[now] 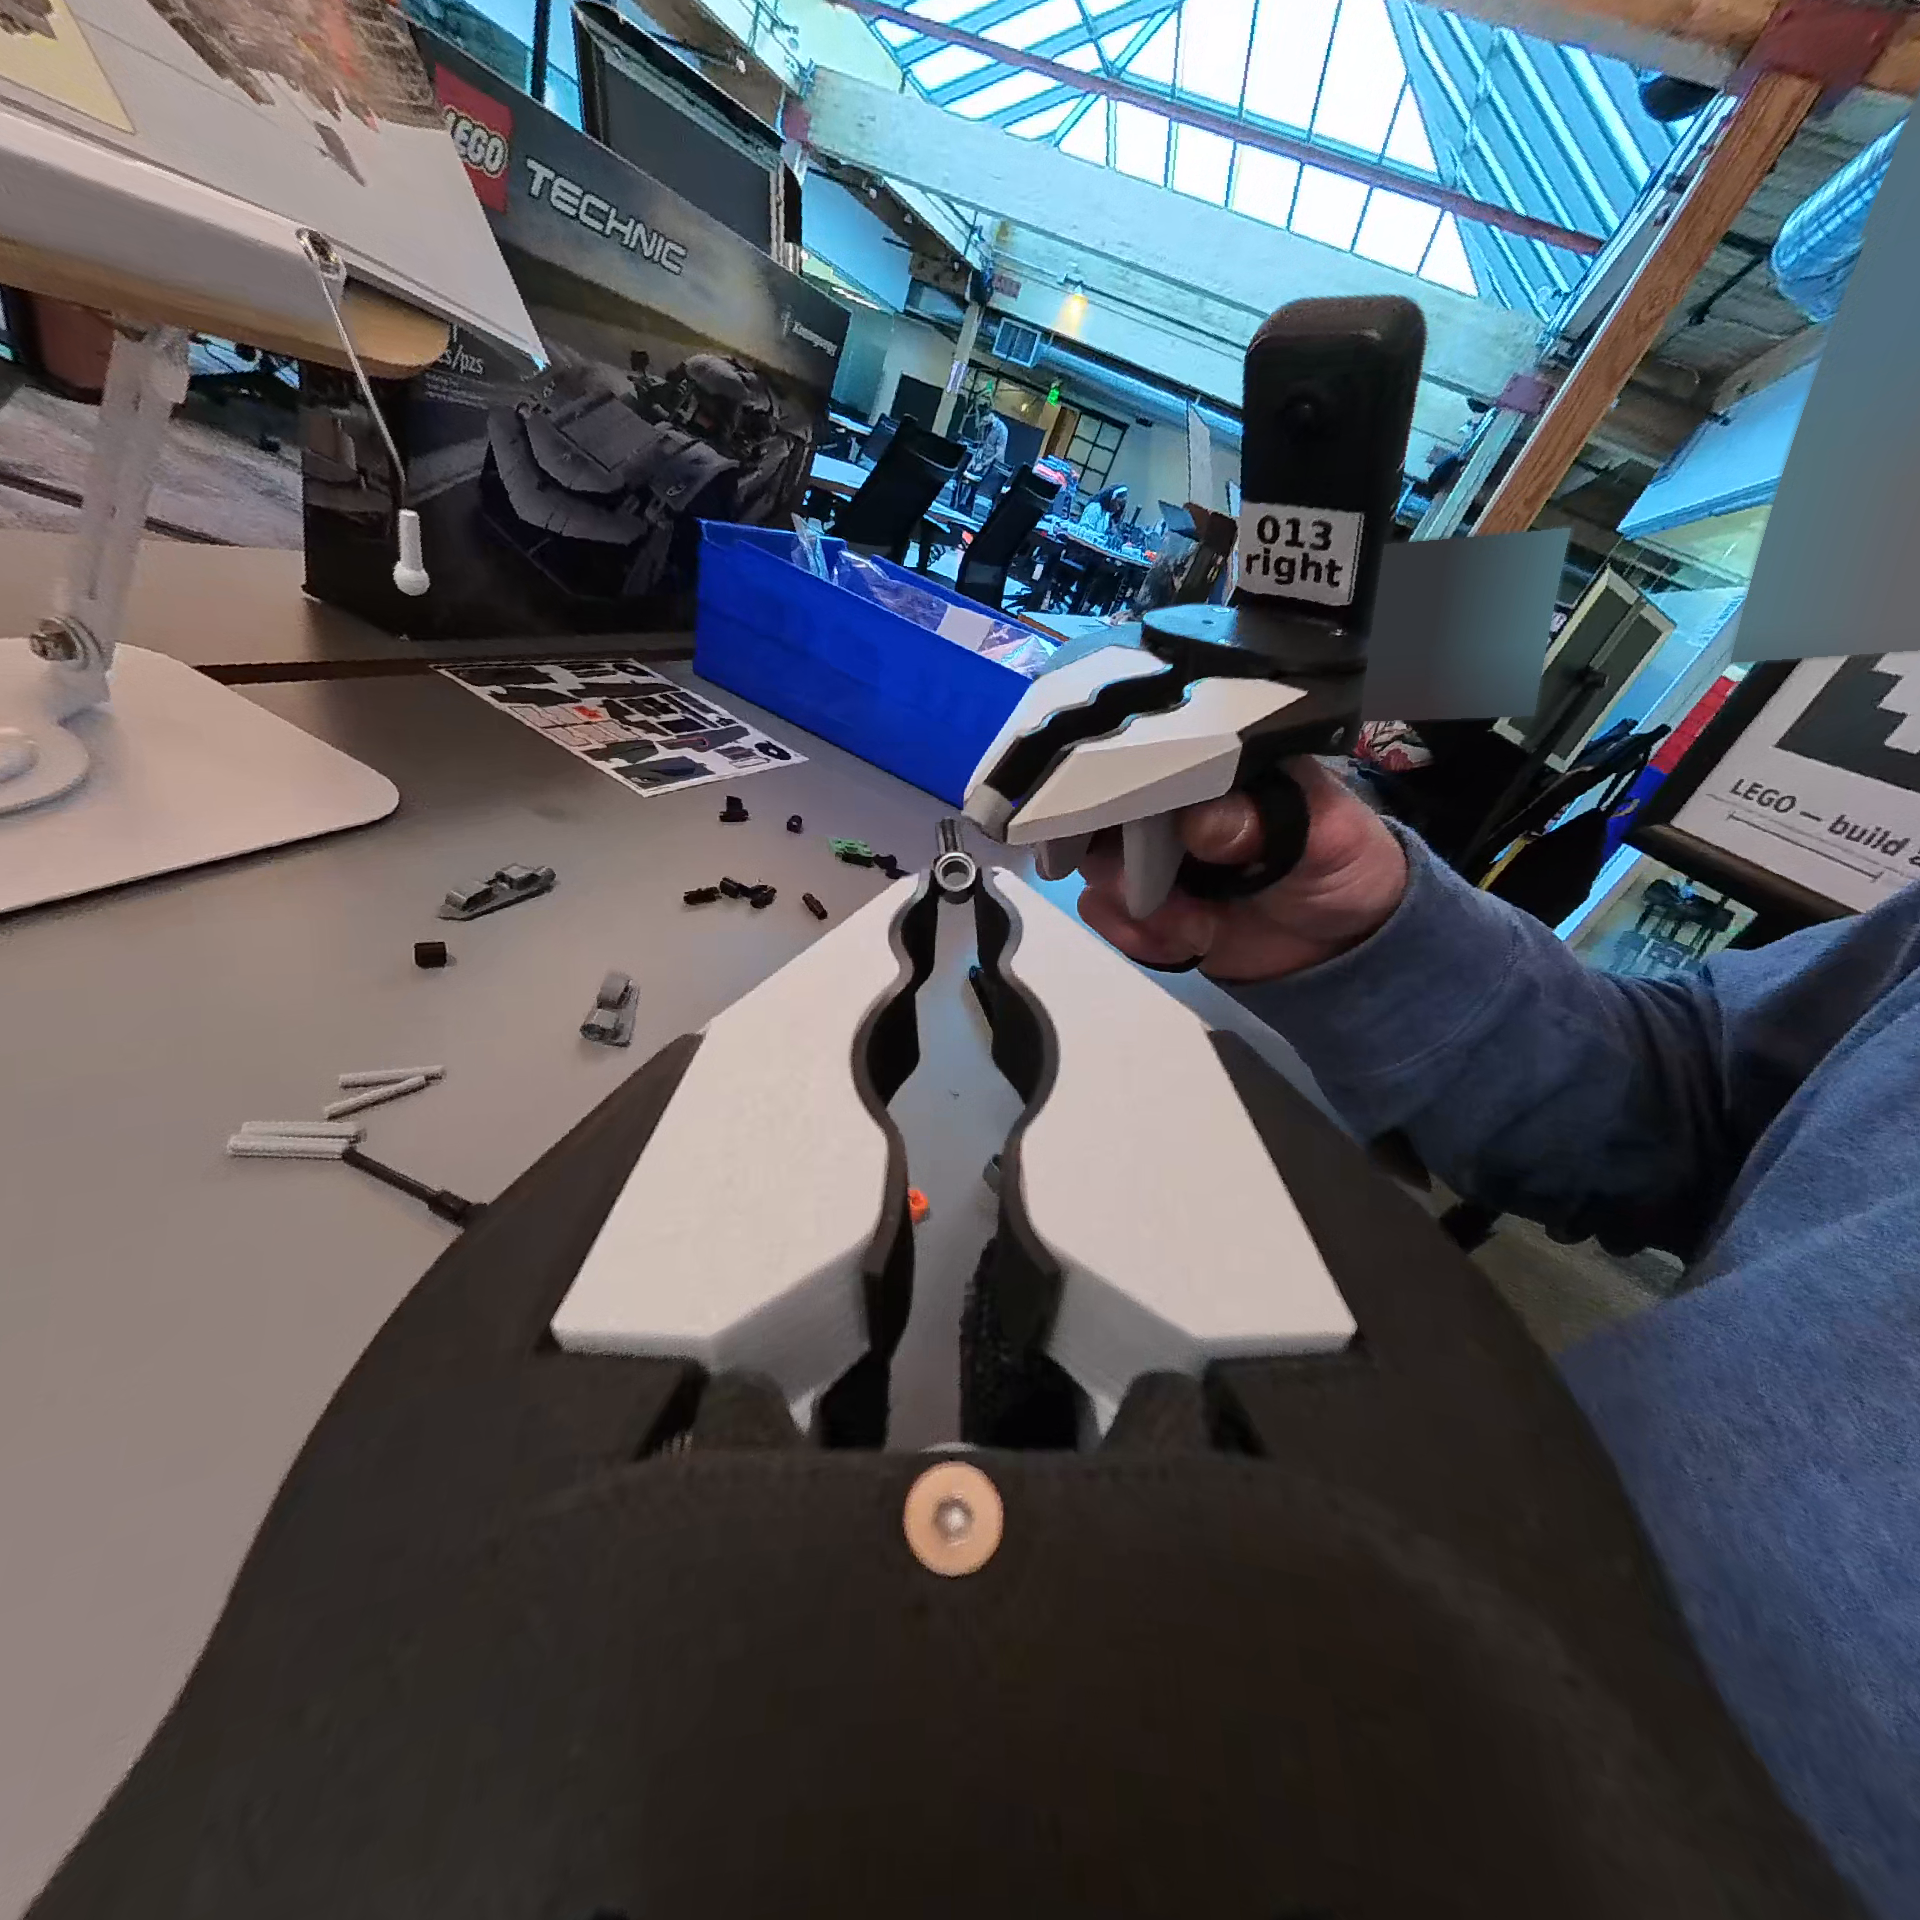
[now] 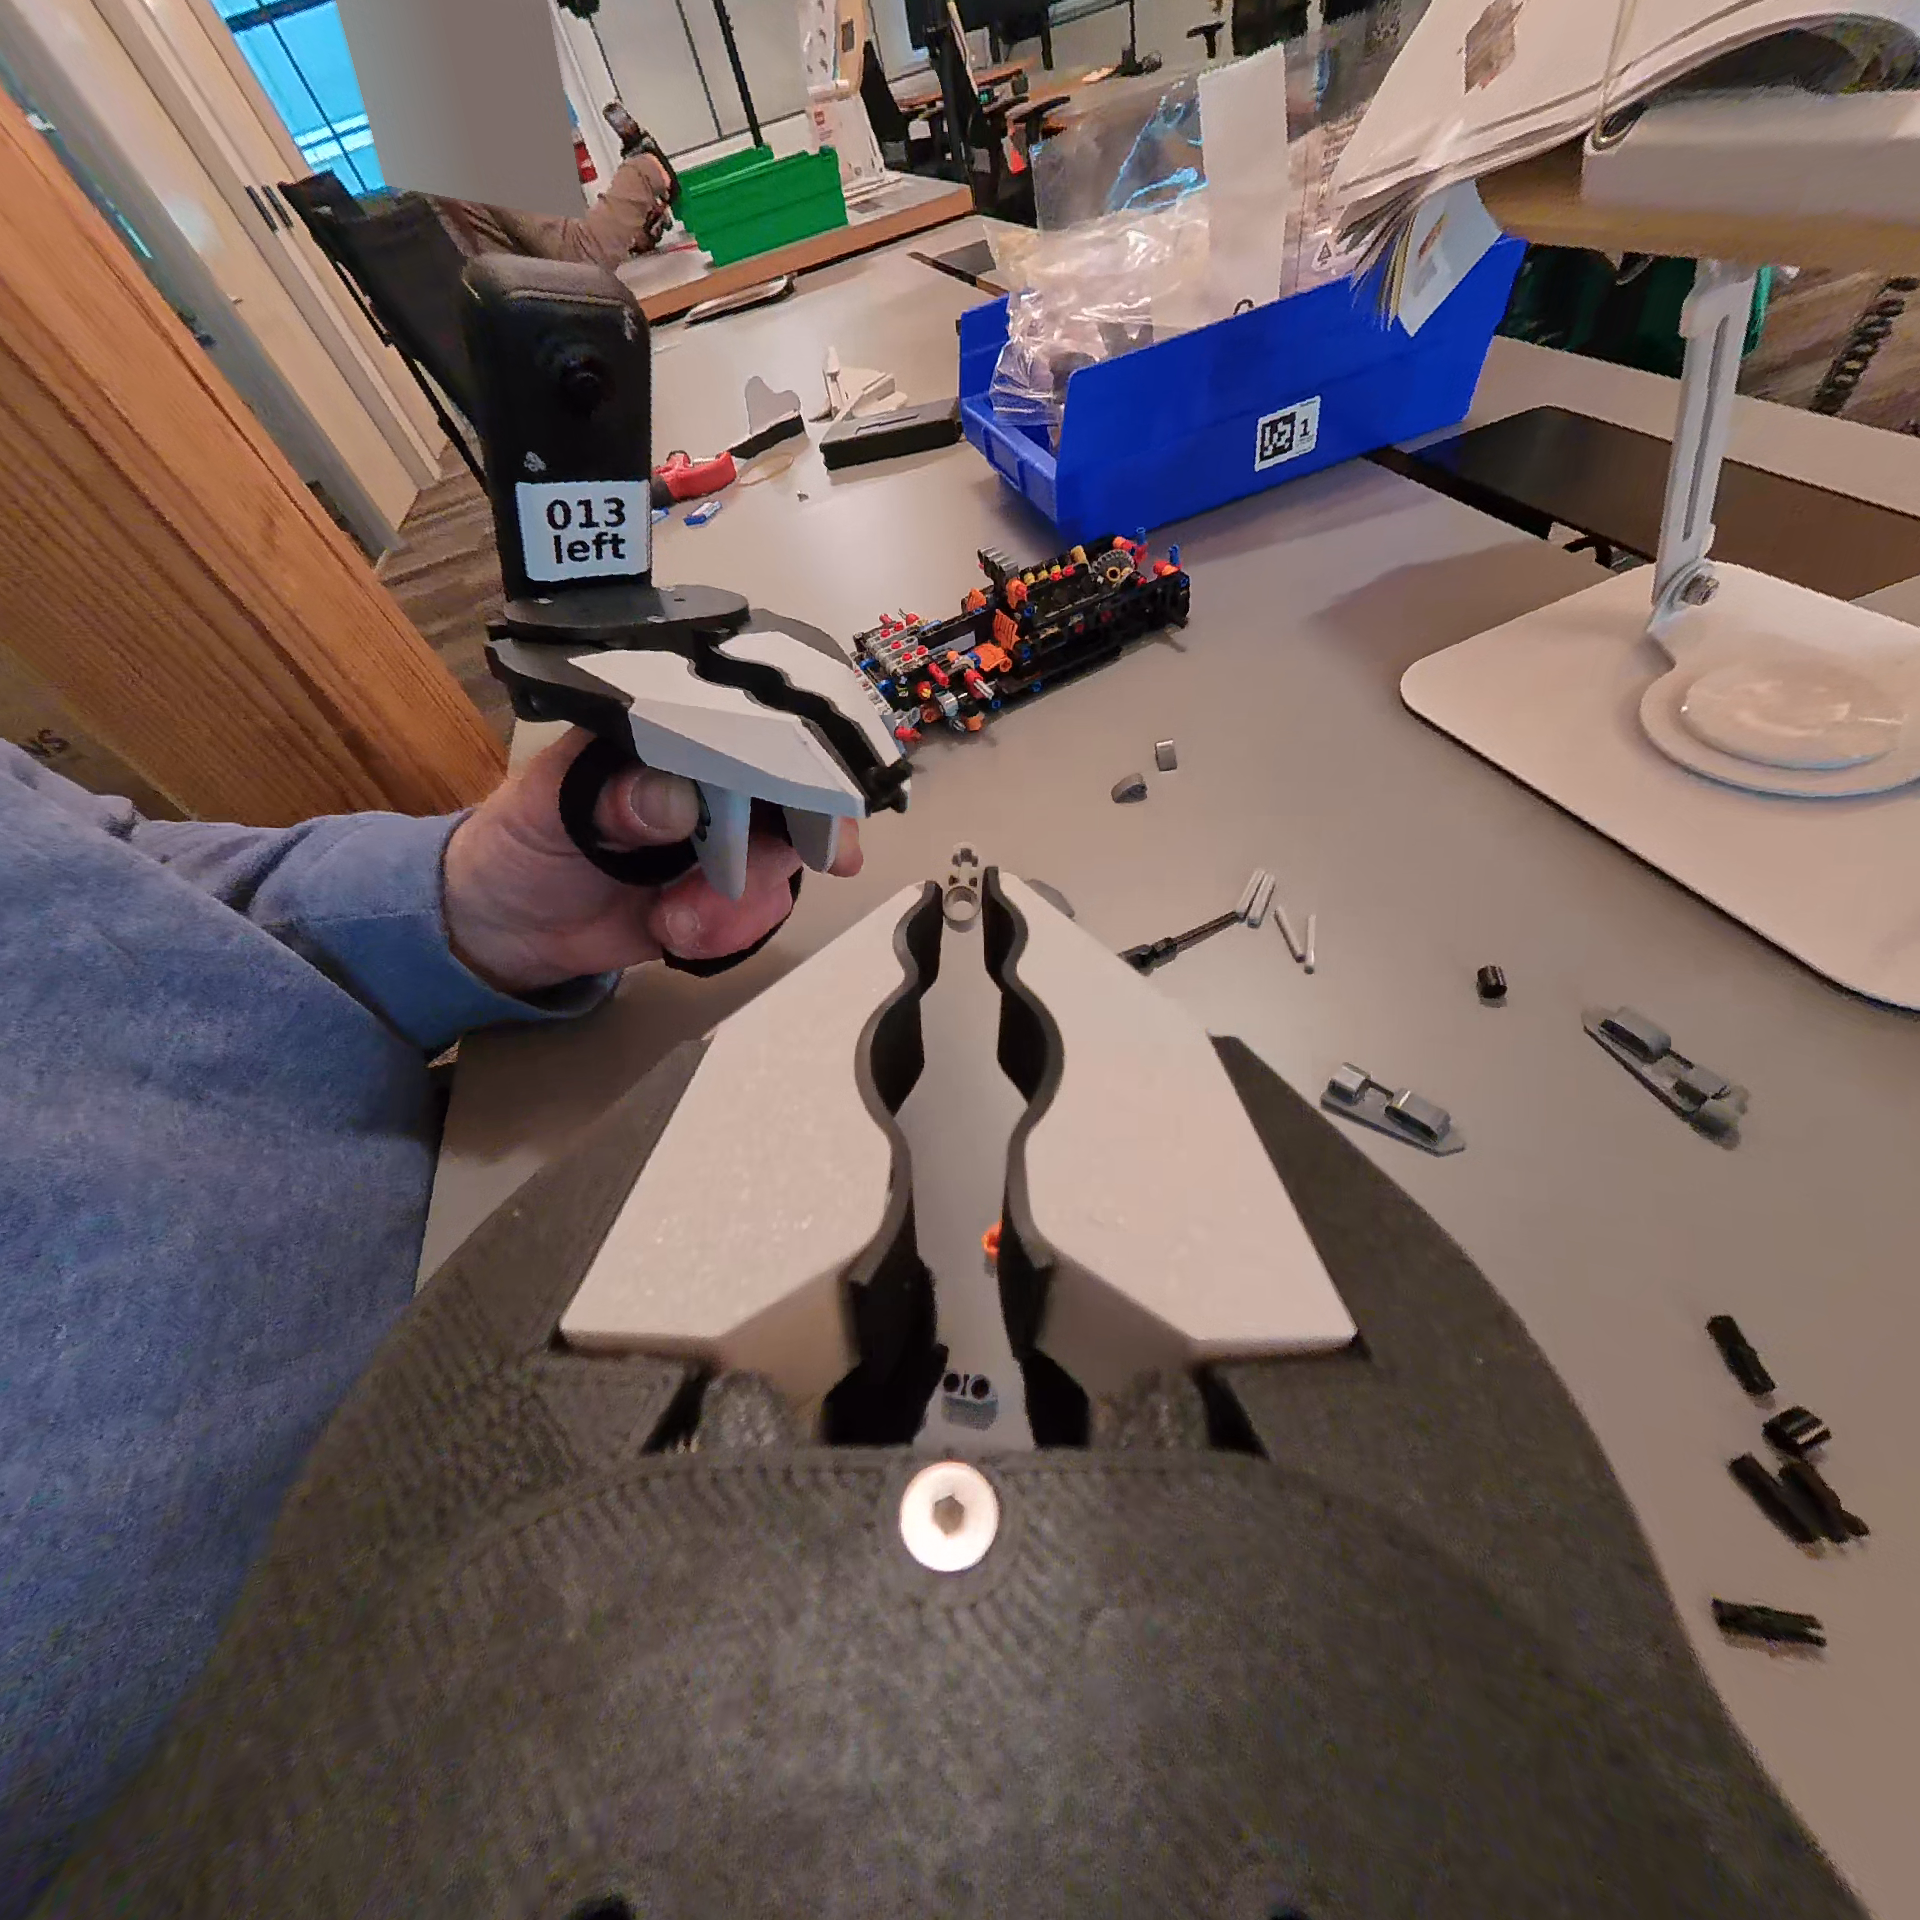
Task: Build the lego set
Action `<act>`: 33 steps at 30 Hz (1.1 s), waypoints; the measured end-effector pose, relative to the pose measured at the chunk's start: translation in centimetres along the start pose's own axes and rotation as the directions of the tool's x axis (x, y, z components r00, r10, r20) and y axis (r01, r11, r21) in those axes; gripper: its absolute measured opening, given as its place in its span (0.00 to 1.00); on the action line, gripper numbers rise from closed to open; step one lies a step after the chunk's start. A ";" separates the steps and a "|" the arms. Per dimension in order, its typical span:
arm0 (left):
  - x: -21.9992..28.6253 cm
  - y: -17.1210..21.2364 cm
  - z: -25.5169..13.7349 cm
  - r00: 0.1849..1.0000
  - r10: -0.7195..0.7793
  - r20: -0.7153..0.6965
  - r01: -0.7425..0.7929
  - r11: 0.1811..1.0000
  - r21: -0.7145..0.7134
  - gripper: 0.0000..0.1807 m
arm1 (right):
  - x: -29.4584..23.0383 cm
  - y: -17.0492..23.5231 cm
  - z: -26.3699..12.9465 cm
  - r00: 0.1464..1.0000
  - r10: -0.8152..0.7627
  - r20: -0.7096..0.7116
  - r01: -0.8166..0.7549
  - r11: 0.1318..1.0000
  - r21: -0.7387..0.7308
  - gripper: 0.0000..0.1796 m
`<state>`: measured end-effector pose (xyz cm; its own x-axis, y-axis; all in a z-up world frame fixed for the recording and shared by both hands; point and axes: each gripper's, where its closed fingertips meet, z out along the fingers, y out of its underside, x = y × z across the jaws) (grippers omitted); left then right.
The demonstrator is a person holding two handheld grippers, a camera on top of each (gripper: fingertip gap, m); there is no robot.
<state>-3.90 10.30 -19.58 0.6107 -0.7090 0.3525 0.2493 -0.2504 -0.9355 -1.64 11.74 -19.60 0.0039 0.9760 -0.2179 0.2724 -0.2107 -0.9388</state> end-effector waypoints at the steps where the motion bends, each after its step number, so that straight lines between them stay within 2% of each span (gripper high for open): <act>1: -0.1 0.0 0.1 1.000 -0.001 -0.001 0.001 1.000 0.001 0.02 | 0.1 -0.1 0.0 1.000 0.001 0.003 -0.001 1.000 0.003 0.03; 9: -0.9 -0.2 0.4 0.999 0.044 0.029 -0.044 0.999 -0.002 0.03 | 0.4 -0.7 0.4 1.000 0.020 0.021 -0.021 1.000 0.021 0.03; 13: -1.1 -0.1 0.5 0.978 0.184 0.101 -0.180 0.982 -0.048 0.03 | 0.3 -1.2 0.6 0.998 0.053 0.046 -0.056 0.997 0.054 0.03; 18: -0.8 -0.1 0.8 0.907 0.386 0.169 -0.368 0.921 -0.130 0.02 | -0.3 -1.5 1.2 0.992 0.083 0.090 -0.090 0.993 0.082 0.03; 23: -0.6 -0.2 1.0 0.849 0.486 0.205 -0.455 0.872 -0.181 0.02 | -0.5 -1.3 1.3 0.986 0.123 0.113 -0.135 0.986 0.096 0.03; 26: -0.5 -0.1 1.1 0.776 0.593 0.214 -0.544 0.802 -0.247 0.03 | -0.7 -1.7 1.1 0.976 0.161 0.145 -0.179 0.977 0.117 0.03; 33: -0.2 -0.6 1.3 0.632 0.740 0.229 -0.667 0.670 -0.325 0.02 | -0.8 -1.9 0.7 0.943 0.252 0.218 -0.282 0.952 0.122 0.03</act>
<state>-3.22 11.42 -19.09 0.7428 -0.4825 -0.4641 -0.4846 0.0908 -0.8700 -2.87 11.29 -17.88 -0.1371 0.8551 -0.5001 0.1412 -0.4828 -0.8643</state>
